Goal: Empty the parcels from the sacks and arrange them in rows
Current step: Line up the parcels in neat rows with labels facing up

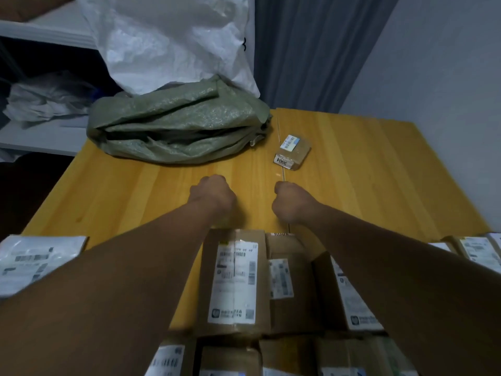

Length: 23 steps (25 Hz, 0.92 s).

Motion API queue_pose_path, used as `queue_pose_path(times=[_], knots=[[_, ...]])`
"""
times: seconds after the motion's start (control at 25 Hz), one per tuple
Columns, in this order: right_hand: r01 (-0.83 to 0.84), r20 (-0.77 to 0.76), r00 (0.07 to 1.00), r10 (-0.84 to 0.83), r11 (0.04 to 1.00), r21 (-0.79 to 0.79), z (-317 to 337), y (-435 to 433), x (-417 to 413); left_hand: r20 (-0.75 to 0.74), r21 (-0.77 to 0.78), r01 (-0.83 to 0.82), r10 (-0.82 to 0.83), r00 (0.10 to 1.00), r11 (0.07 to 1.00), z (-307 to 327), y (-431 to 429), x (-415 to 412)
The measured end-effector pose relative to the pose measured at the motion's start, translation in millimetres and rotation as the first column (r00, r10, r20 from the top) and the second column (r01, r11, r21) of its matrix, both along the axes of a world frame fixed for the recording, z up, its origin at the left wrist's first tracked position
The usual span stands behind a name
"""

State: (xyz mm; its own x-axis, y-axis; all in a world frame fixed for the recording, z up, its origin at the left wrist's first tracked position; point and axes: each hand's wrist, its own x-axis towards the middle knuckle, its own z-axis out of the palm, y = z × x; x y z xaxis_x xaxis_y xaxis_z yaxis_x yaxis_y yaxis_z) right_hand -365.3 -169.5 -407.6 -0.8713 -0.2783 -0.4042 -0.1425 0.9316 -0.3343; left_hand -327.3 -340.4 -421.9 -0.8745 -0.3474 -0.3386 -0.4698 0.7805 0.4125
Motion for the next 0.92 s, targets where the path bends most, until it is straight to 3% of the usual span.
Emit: queue_pose_path(times=[0.24, 0.36, 0.48, 0.8, 0.92], knots=[[-0.021, -0.062, 0.998, 0.030, 0.990, 0.143, -28.4, 5.6, -56.7, 0.166, 0.011, 0.166, -0.166, 0.972, 0.986, -36.0, 21.8, -60.3], [0.012, -0.137, 0.991, 0.007, 0.991, 0.132, -41.4, 8.9, -79.9, 0.281, 0.014, 0.225, -0.220, 0.934, 0.974, -48.3, 23.9, -73.7], [0.024, -0.237, 0.971, -0.002, 0.996, 0.088, -50.4, 7.5, -106.2, 0.386, -0.131, 0.316, -0.246, 0.889, 0.940, -57.5, 31.4, -79.8], [0.016, -0.185, 0.983, 0.010, 0.991, 0.136, -80.4, 5.6, -153.0, 0.473, -0.206, 0.374, -0.242, 0.847, 0.904, -56.1, 41.0, -87.5], [0.014, -0.270, 0.963, 0.004, 0.998, 0.061, -85.5, 8.3, -135.5, 0.491, -0.216, 0.380, -0.236, 0.839, 0.900, -60.1, 38.0, -89.0]])
